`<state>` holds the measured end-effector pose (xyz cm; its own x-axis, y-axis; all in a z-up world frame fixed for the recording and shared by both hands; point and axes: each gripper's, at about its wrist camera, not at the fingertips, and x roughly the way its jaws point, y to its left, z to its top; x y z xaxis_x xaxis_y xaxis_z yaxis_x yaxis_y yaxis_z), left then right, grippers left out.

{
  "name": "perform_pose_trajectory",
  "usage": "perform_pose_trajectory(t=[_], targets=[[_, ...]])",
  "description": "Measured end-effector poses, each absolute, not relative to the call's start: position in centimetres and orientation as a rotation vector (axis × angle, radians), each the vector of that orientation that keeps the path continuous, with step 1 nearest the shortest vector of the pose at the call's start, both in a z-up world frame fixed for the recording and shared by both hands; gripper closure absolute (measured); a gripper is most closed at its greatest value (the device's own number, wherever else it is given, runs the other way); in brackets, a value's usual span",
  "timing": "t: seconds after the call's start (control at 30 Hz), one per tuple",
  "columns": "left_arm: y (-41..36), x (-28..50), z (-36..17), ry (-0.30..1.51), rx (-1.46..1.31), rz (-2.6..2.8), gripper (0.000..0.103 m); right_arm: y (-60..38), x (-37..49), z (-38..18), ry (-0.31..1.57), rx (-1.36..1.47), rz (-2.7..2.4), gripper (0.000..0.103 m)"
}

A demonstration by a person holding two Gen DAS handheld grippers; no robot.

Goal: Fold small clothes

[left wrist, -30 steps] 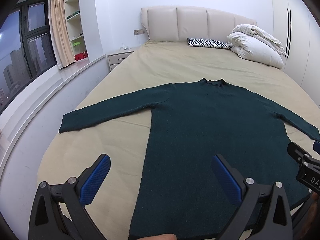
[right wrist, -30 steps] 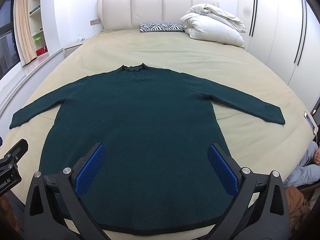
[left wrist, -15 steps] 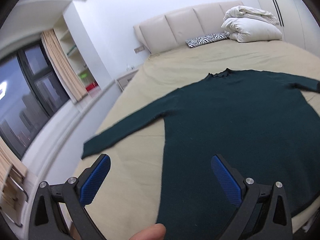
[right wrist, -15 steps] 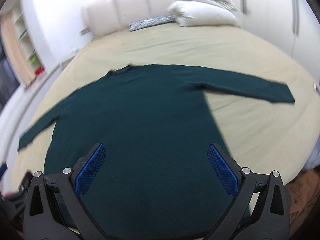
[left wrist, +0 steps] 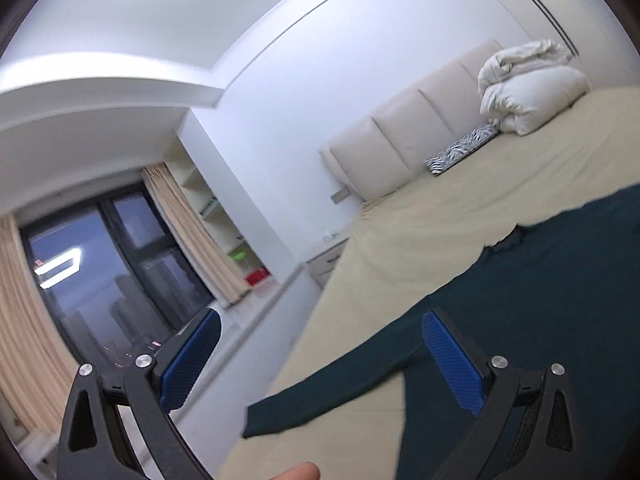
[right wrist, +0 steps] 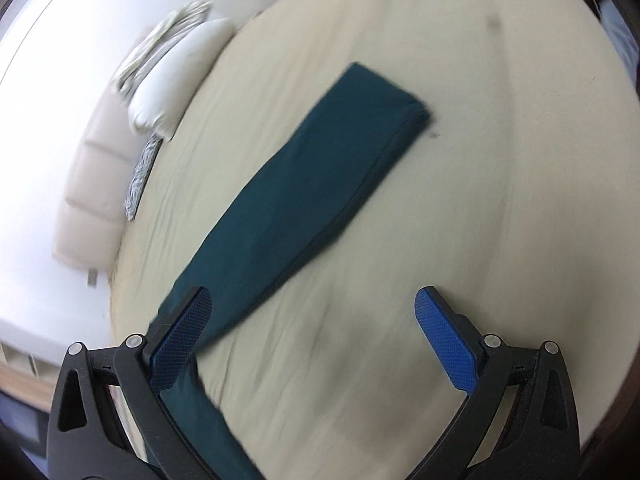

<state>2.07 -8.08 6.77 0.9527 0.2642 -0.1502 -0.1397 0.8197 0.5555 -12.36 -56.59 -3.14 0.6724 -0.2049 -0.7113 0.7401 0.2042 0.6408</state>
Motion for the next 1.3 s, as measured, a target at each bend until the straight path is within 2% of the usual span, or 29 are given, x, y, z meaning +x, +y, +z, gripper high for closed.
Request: perform_pose_trajectory(t=[0.23, 0.3, 0.37, 0.4, 0.53, 0.63, 0.77, 0.87, 1.03, 1.13, 1.3], targets=[[-5.8, 6.8, 5.6, 0.575, 0.118, -0.063, 0.0, -61.7, -10.3, -3.9, 0.461, 1.16, -0.715, 0.0], [-5.6, 8.2, 4.0, 0.691, 0.065, -0.087, 0.0, -64.6, -9.9, -3.9, 0.459, 1.137, -0.722, 0.005], [-5.6, 9.3, 1.8, 0.768, 0.046, -0.11, 0.0, -65.6, -9.2, -4.0, 0.471, 1.101, -0.729, 0.013], [-5.7, 9.4, 1.1, 0.785, 0.044, -0.107, 0.0, -66.6, -8.7, -3.9, 0.483, 1.079, -0.723, 0.023], [-5.5, 11.0, -0.6, 0.873, 0.015, -0.102, 0.0, -68.1, -7.0, -3.9, 0.527, 1.055, -0.723, 0.072], [-4.6, 12.1, -1.5, 0.917, -0.118, -0.153, 0.0, -68.5, -5.8, -2.8, 0.525, 1.02, -0.743, 0.079], [-4.7, 13.9, -2.9, 0.975, -0.238, -0.262, 0.0, -64.3, -3.3, 0.8, 0.545, 0.864, -0.715, 0.087], [-4.3, 15.7, -4.3, 1.019, -0.383, -0.327, 0.001, -60.0, 2.0, 4.1, 0.578, 0.711, -0.592, 0.088], [-3.4, 17.8, -5.3, 1.02, -0.512, -0.36, 0.002, -46.3, 12.0, 7.5, 0.637, 0.452, -0.249, 0.09], [-3.2, 18.8, -5.8, 1.027, -0.566, -0.38, 0.002, -37.8, 16.0, 6.7, 0.674, 0.349, -0.064, 0.09], [-3.8, 20.4, -7.4, 1.074, -0.637, -0.435, 0.002, -30.4, 18.8, 0.5, 0.821, 0.35, 0.081, 0.089]])
